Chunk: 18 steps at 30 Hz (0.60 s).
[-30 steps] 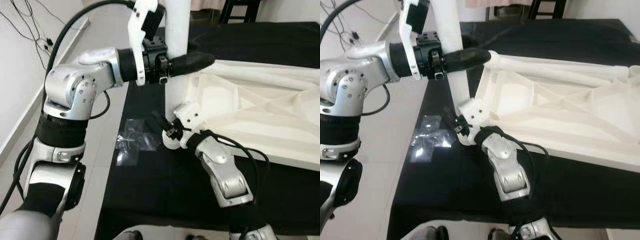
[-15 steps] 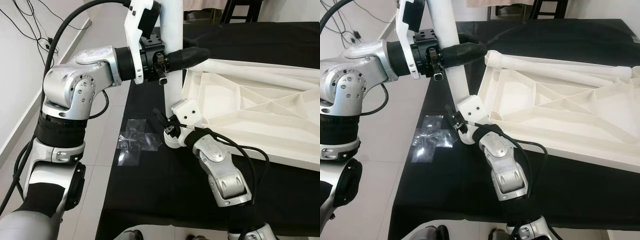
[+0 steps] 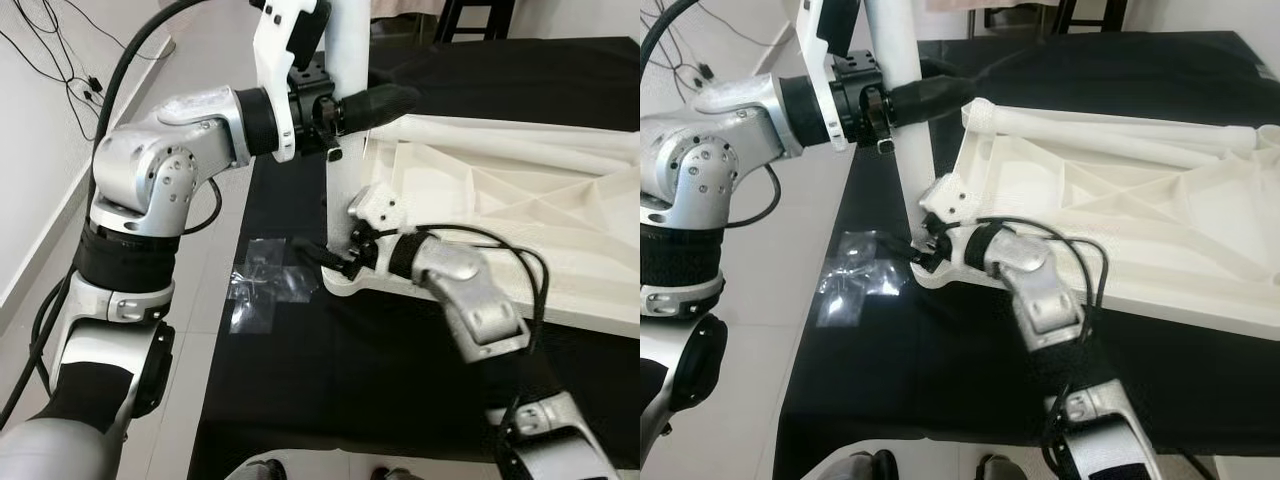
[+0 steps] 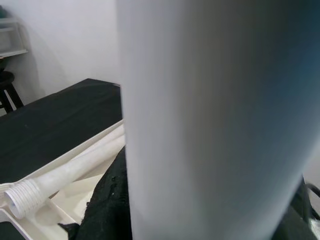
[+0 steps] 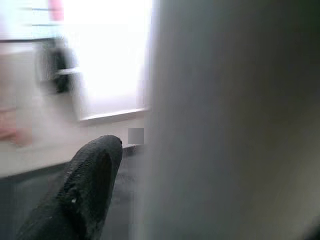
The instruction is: Building children table
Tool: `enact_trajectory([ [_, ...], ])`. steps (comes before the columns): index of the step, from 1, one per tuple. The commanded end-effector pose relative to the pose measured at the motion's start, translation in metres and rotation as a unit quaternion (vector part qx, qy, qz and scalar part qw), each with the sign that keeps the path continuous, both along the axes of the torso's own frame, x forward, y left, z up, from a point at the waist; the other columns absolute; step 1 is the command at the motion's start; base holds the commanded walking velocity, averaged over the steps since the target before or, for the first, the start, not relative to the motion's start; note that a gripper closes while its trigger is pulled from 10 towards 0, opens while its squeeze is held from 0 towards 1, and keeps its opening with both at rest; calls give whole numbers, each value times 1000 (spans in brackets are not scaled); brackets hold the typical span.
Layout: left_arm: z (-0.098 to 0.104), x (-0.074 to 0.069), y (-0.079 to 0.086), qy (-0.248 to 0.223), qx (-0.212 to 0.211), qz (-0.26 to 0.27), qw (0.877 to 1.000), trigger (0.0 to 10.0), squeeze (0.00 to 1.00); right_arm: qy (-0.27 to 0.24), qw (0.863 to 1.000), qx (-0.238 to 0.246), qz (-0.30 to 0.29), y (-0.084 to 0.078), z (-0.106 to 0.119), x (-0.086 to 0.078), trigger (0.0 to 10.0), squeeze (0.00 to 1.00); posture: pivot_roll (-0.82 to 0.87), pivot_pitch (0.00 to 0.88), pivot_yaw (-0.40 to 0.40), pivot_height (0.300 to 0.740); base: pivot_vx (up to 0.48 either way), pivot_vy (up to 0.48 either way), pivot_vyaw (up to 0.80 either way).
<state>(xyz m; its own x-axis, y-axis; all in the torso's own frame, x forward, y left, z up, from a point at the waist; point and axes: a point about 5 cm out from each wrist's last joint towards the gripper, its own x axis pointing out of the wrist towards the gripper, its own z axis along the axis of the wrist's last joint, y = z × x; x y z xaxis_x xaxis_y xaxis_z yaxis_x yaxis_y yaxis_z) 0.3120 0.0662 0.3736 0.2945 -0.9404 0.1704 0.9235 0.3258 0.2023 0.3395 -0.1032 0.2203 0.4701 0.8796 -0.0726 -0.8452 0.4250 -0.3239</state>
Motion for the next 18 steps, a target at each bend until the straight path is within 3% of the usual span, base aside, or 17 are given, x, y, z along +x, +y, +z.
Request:
enact_trajectory([
  [1,-6,-2,-8,11,19,-20,1000,0,0,-2,998,12,56,-1,17,5,10000,0,39,185,53,740,0,0,0],
  [7,-7,-3,-11,11,21,-25,999,0,0,16,997,22,70,1,26,19,10000,0,47,188,57,740,0,0,0],
  [8,-6,-5,-12,10,23,-28,999,0,0,20,996,25,88,4,27,20,2941,0,51,189,60,740,0,0,0],
  [9,-6,-5,-12,10,23,-28,999,0,0,20,996,25,88,4,27,20,2941,0,51,189,60,740,0,0,0],
  [10,-7,-6,-12,9,25,-30,999,0,0,21,994,26,102,7,28,21,0,0,53,189,61,740,0,0,0],
  [18,-8,-7,-16,4,34,-39,999,0,0,27,989,21,141,14,25,22,0,0,54,187,66,740,0,0,0],
])
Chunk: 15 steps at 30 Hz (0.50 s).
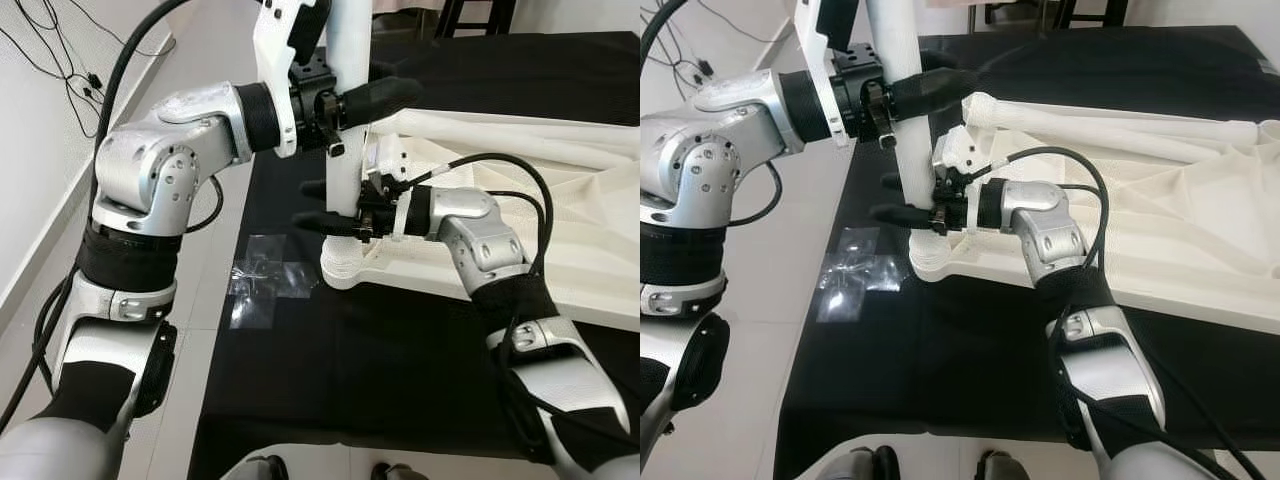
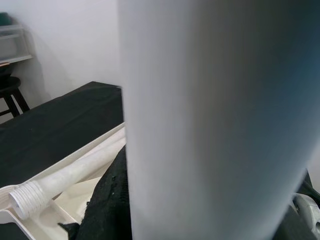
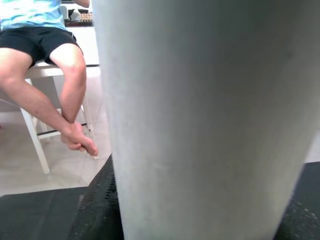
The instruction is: Building children table
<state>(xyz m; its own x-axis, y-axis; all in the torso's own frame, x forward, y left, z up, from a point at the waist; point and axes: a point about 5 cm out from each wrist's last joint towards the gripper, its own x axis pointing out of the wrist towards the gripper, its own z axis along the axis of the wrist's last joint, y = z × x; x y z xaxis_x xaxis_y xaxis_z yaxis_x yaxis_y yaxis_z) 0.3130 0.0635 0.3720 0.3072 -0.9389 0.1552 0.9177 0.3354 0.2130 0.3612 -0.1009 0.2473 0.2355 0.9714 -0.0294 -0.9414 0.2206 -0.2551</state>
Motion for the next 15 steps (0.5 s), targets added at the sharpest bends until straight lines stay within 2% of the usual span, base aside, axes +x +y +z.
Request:
enact_trajectory([
  [1,-7,-8,-13,7,25,-46,999,0,0,-1,1000,-12,17,11,-2,0,0,0,54,187,66,740,0,0,0],
  [5,-7,-6,-15,-1,25,-43,999,0,0,0,1000,-13,17,9,-6,2,0,0,52,186,68,740,0,0,0],
  [6,-8,-6,-15,3,23,-45,999,10000,1000,-2,1000,-11,14,8,-7,3,0,0,48,183,72,740,0,0,0],
  [12,-9,-5,-15,20,13,-36,999,10000,1000,-17,999,-34,-38,-1,-20,4,0,0,49,178,61,740,0,0,0],
  [13,-9,-5,-15,26,8,-32,999,10000,0,-16,995,-48,-84,-5,-27,6,0,0,53,174,47,740,0,0,0],
  [15,-9,-4,-12,26,10,-15,1000,10000,0,16,975,-64,-213,-6,-54,-1,0,0,71,164,32,740,0,0,0],
])
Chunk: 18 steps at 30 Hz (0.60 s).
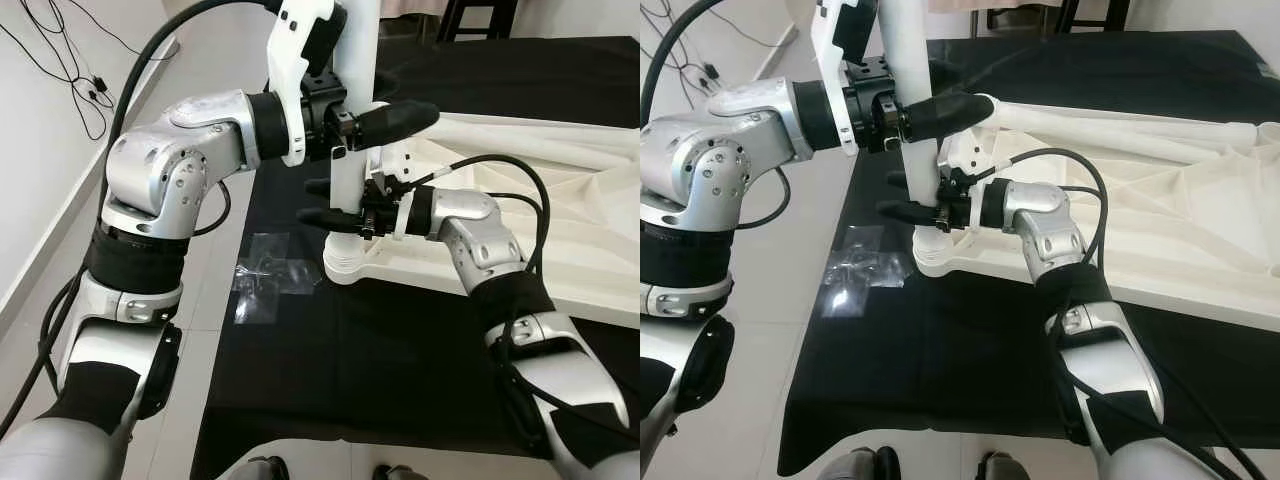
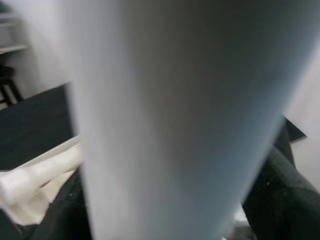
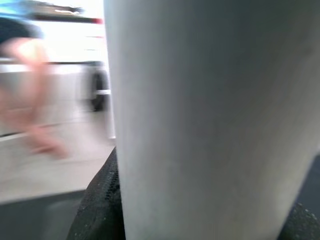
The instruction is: Building children table
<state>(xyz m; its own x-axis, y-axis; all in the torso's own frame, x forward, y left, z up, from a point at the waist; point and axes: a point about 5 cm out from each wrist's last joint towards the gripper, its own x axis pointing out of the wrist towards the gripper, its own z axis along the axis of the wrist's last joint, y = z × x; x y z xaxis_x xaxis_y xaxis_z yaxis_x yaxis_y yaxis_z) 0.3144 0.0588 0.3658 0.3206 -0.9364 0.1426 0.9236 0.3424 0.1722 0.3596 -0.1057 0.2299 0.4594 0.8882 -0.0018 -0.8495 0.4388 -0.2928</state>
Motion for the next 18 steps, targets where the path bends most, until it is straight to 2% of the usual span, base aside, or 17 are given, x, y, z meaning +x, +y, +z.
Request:
enact_trajectory([
  [1,-3,-5,-6,5,13,-12,1000,10000,0,74,974,-58,-209,2,-60,-13,0,0,84,169,25,740,0,0,0],
  [2,-3,-5,-6,5,13,-12,1000,10000,0,74,974,-58,-209,2,-60,-13,0,0,84,169,25,740,0,0,0],
  [3,-3,-4,-5,5,15,-8,1000,10000,0,89,953,-53,-285,1,-73,-25,0,0,84,169,25,740,0,0,0],
  [4,-3,-3,-2,6,19,-2,1000,10000,0,88,947,-45,-305,6,-84,-41,0,0,78,175,40,740,0,0,0],
  [6,-3,-3,-2,6,19,-2,1000,10000,0,88,947,-45,-305,6,-84,-41,0,0,78,175,40,740,0,0,0],
  [7,-3,-2,-1,7,22,2,1000,10000,0,86,946,-38,-310,10,-89,-51,0,0,72,169,43,740,0,0,0],
  [10,-3,0,0,3,23,2,1000,10000,0,75,951,-9,-299,21,-80,-40,0,0,64,154,47,740,0,0,0],
  [15,0,2,0,-1,19,3,1000,10000,0,63,949,-12,-310,22,-70,-32,0,0,50,146,48,740,0,0,0],
  [16,0,2,-1,-2,18,3,1000,9098,0,62,944,-14,-325,20,-68,-33,0,0,46,146,47,740,0,0,0],
  [18,0,1,-1,-2,17,2,1000,9098,0,61,940,-15,-336,19,-66,-35,0,0,46,146,47,740,0,0,0],
])
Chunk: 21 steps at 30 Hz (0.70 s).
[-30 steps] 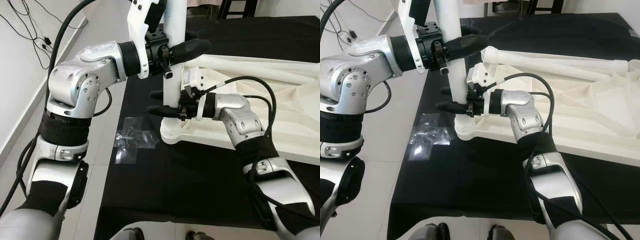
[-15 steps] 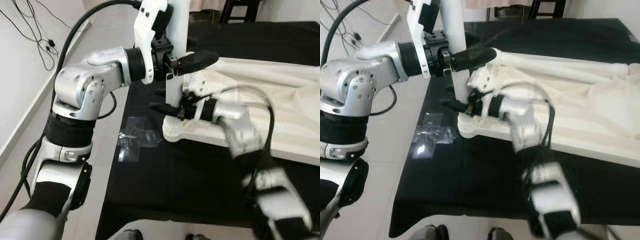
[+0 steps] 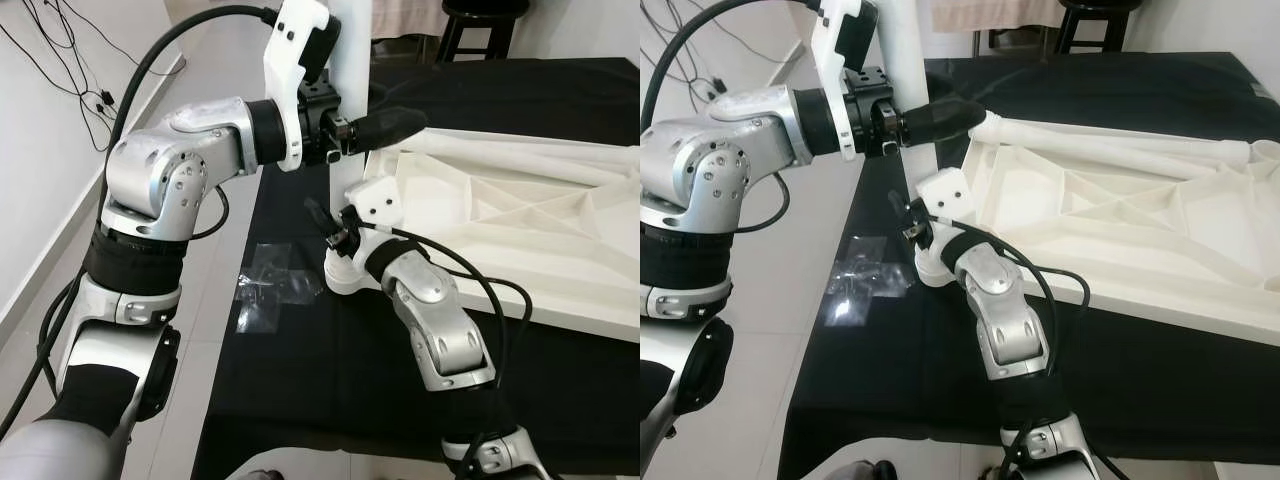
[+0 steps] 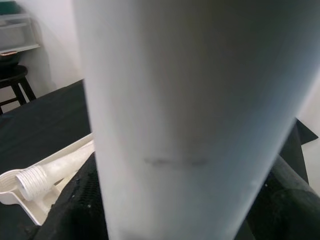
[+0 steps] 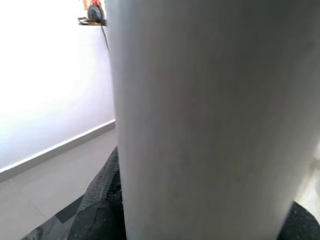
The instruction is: Building children table
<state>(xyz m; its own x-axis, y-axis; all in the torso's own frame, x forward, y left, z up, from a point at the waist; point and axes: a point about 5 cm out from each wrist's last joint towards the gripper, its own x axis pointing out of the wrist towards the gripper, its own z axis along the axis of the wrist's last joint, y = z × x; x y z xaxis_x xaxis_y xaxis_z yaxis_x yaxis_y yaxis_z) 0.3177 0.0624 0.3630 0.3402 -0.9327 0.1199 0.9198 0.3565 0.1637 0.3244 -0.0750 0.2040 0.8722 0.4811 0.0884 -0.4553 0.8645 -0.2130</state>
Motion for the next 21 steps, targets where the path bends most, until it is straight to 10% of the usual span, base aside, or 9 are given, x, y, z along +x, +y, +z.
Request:
enact_trajectory([
  [1,2,-3,-5,-10,6,-9,1000,0,0,85,993,-58,-58,-15,-39,-1,0,0,43,147,47,740,0,0,0],
  [6,1,-3,-6,-7,5,-11,1000,0,0,84,991,-74,-70,-25,-37,1,0,0,41,150,48,740,0,0,0],
  [8,0,-3,-7,-7,6,-14,1000,0,0,72,990,-91,-75,-31,-33,5,10000,0,39,151,50,740,0,0,0],
  [16,1,-3,-7,-9,7,-16,1000,0,0,74,993,-92,-24,-31,-24,8,10000,0,37,153,52,740,0,0,0],
  [17,1,-2,-7,-9,6,-16,1000,0,0,86,993,-85,3,-31,-23,8,10000,1000,38,153,53,740,0,0,0],
  [21,1,-2,-7,-9,6,-17,1000,0,0,82,992,-75,53,-33,-11,15,10000,1000,39,153,54,740,0,0,0],
])
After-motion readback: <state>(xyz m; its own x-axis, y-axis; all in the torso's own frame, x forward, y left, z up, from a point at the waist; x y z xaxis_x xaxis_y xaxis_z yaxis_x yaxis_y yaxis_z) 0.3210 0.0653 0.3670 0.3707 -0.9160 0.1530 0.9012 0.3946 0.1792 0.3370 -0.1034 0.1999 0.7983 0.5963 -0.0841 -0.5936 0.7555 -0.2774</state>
